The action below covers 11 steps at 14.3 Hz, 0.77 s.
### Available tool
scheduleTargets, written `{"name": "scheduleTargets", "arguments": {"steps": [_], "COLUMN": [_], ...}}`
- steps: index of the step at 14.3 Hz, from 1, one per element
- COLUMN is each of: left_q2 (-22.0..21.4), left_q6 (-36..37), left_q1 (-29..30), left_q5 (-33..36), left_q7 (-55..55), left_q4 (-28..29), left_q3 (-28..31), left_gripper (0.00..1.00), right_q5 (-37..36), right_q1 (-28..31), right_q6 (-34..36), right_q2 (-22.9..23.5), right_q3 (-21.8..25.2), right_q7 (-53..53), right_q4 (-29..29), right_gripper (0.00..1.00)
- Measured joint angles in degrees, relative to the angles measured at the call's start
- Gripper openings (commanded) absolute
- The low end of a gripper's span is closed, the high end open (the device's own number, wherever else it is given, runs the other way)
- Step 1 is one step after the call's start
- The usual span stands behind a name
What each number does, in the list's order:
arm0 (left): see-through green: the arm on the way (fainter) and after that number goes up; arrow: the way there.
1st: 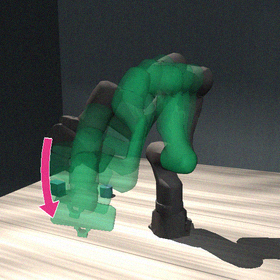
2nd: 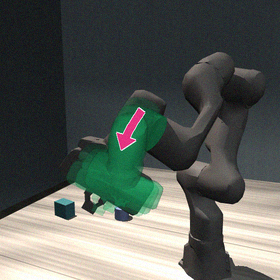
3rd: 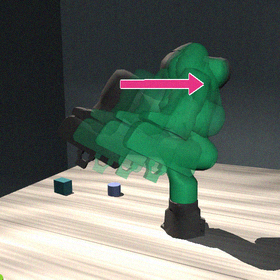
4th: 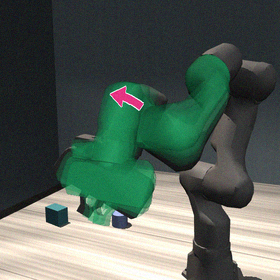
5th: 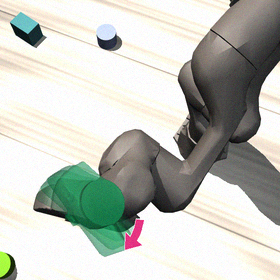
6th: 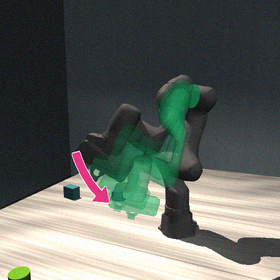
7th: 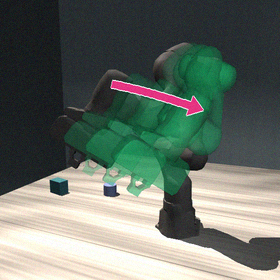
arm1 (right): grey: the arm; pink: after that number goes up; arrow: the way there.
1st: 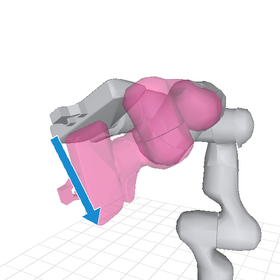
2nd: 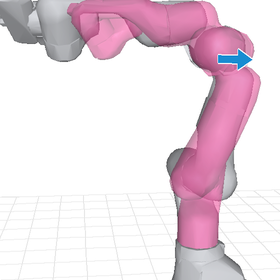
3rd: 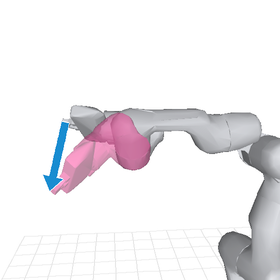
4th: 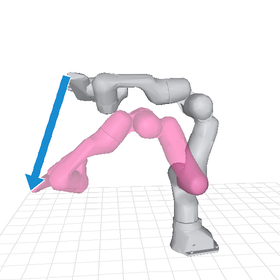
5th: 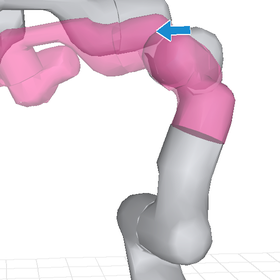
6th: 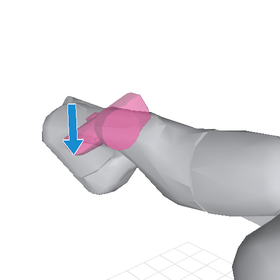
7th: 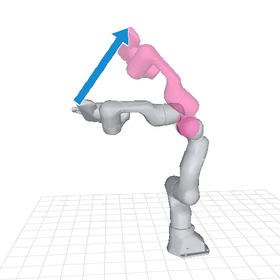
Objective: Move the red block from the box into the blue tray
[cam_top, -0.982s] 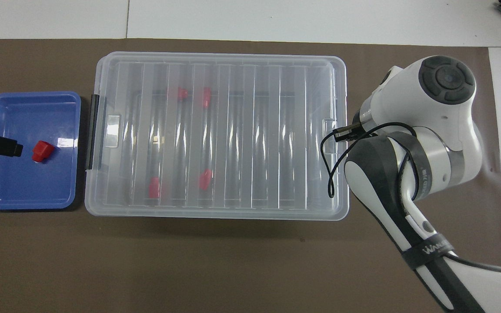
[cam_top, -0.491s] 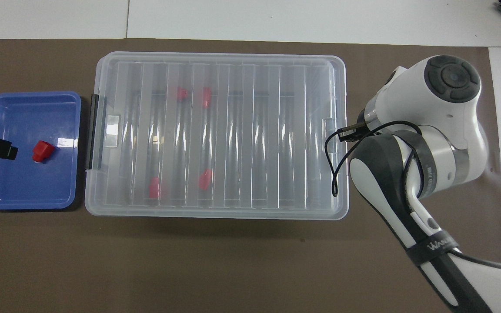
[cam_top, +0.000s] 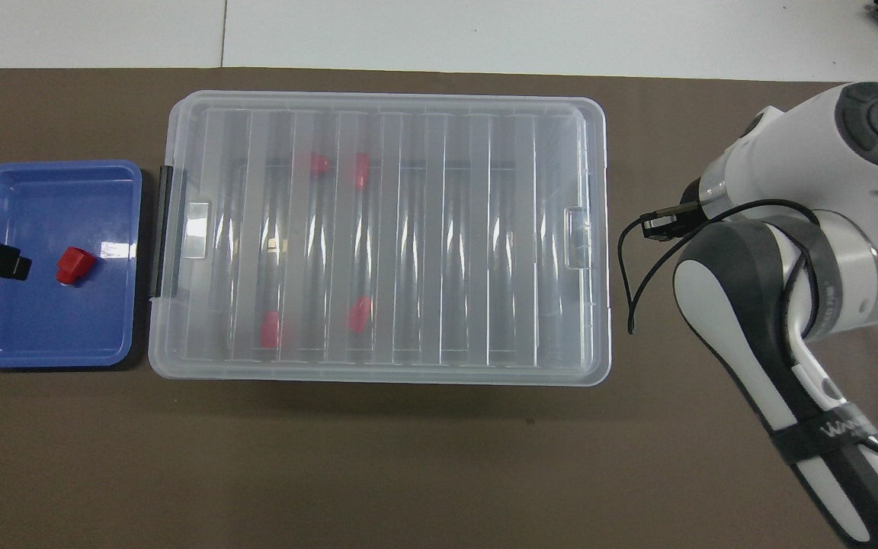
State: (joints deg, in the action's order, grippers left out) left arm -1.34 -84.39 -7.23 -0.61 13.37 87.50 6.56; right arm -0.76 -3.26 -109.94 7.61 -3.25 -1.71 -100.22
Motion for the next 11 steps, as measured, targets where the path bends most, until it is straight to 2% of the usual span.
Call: {"name": "scheduleTargets", "arguments": {"steps": [1,2,7,11], "left_q2": [0.0,0.0,0.0,0.0], "left_q6": [-0.08,-0.23,-0.38,-0.38], "left_q1": [0.0,-0.01,0.01,0.31], "left_q5": [0.0,0.0,0.0,0.0], "left_q7": [0.0,0.0,0.0,0.0], "left_q4": [0.0,0.0,0.01,0.02], "left_q3": [0.0,-0.02,0.14,0.76], "left_gripper": [1.0,1.0,1.0,1.0], "right_q5": [0.0,0.01,0.02,0.03], "right_q1": [1.1,1.95,2.86,2.88], "right_q6": [0.18,0.63,4.23,10.21], "right_q2": [-0.62,-1.21,-5.29,-7.61], "right_q3": [0.02,0.04,0.1,0.13], "right_q7": [0.0,0.0,-1.45,-4.75], "right_q4": [-0.02,-0.02,0.53,4.61], "right_gripper": [0.81,1.0,1.0,1.0]}}
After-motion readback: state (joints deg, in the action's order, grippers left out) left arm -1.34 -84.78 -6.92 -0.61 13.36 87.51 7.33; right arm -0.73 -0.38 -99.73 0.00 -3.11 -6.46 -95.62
